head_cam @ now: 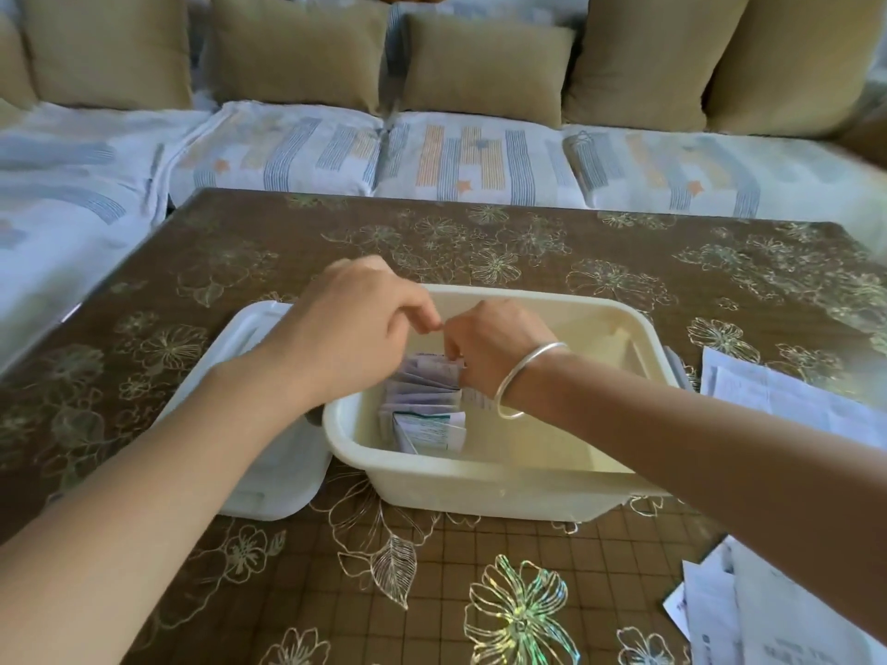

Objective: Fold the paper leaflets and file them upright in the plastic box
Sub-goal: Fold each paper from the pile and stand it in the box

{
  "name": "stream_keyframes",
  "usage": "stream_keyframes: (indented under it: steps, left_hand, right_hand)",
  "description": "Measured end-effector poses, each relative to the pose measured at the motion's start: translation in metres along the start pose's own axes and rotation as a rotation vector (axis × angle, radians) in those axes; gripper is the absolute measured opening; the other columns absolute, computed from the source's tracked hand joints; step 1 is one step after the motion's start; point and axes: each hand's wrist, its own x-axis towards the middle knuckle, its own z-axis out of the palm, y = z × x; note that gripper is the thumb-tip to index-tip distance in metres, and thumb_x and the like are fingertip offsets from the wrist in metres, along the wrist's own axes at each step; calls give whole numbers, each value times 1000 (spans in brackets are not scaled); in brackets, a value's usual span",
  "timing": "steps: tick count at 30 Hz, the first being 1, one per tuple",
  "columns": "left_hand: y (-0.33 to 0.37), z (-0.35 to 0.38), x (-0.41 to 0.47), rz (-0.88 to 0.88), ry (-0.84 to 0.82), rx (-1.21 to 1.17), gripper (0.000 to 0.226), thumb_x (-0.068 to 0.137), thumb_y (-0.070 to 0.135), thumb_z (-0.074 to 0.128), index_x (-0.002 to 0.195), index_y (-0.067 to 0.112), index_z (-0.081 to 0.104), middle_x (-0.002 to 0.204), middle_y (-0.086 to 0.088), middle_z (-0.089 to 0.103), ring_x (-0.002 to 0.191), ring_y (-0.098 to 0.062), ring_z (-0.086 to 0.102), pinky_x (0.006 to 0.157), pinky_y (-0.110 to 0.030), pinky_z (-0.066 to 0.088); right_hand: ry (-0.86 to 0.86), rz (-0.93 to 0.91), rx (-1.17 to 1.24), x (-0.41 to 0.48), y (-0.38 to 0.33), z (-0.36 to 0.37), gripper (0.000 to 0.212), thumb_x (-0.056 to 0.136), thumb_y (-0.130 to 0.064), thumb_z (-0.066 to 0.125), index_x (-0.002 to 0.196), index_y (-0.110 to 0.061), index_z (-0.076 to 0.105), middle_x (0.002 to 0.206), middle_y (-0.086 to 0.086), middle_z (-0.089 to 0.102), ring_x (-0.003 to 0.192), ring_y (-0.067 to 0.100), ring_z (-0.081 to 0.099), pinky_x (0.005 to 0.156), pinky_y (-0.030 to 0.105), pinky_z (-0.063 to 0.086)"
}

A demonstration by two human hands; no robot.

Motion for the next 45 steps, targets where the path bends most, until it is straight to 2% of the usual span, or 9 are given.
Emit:
stream_keyframes:
  steps: [3, 14, 20, 24, 28, 32, 37, 41, 45]
  left_hand:
    - [-9, -6, -11, -2, 168, -85, 44, 84, -4, 47, 89, 30, 74, 82, 25, 59, 88, -8, 55, 75, -30, 44]
    - [-15, -4, -36, -8, 318, -135, 40, 84, -8, 49, 97, 22, 71, 83, 20, 69, 91, -6, 57, 78, -29, 49]
    - [13, -11, -45, 33, 353, -198, 40, 84, -9, 50, 94, 22, 73, 86, 19, 69, 93, -4, 58, 79, -16, 45]
    - [57, -3, -55, 119, 374, -274, 37, 83, -7, 50, 90, 21, 74, 86, 29, 59, 89, -4, 57, 78, -8, 41]
    - [99, 17, -64, 233, 434, -321, 34, 82, -3, 48, 84, 19, 73, 82, 13, 67, 86, -11, 57, 80, -20, 45]
    - [140, 48, -83, 311, 442, -334, 27, 82, -4, 52, 82, 13, 73, 80, 5, 67, 88, -19, 56, 79, -37, 47]
    - [179, 102, -120, 344, 141, -394, 26, 83, 1, 59, 95, 20, 72, 92, 12, 67, 96, -6, 57, 89, -29, 47]
    - [192, 136, -141, 342, -53, -367, 31, 88, 10, 58, 113, 26, 66, 116, 16, 64, 112, 3, 52, 102, -10, 33]
    - [196, 145, -149, 269, -77, -395, 36, 91, 8, 57, 121, 27, 62, 124, 19, 60, 118, 10, 45, 103, 0, 19]
  right_hand:
    - [22, -9, 21, 5, -7, 5, 16, 89, -16, 58, 103, -14, 66, 101, 10, 67, 93, 32, 63, 71, 30, 48]
    - [27, -18, 132, 5, -4, 7, 15, 87, -26, 60, 97, -26, 72, 98, -1, 70, 91, 25, 63, 71, 26, 49]
    - [247, 35, 293, -28, 11, -27, 11, 85, -27, 63, 91, -30, 72, 82, -12, 70, 82, 16, 66, 77, 30, 54]
    - [463, 95, 660, -101, 42, -48, 10, 86, -16, 66, 90, -21, 74, 73, -11, 71, 64, 4, 68, 62, 26, 57]
    - [681, 315, 868, -189, 67, -19, 17, 86, -7, 64, 85, -23, 71, 71, -5, 71, 61, 9, 67, 52, 23, 55]
    - [591, 613, 746, -271, 73, 51, 24, 84, -9, 68, 81, -33, 68, 74, -12, 70, 63, 4, 64, 59, 11, 50]
    - [489, 675, 466, -339, 76, 94, 21, 82, -24, 69, 102, -32, 67, 113, -7, 66, 103, 21, 61, 81, 30, 48]
    - [195, 549, 376, -356, 69, 106, 87, 68, -85, 38, 139, -34, 41, 145, -20, 34, 138, 5, 29, 114, 32, 25]
    - [205, 541, 379, -358, 70, 122, 91, 67, -85, 35, 142, -35, 36, 149, -17, 34, 140, 2, 24, 117, 32, 20]
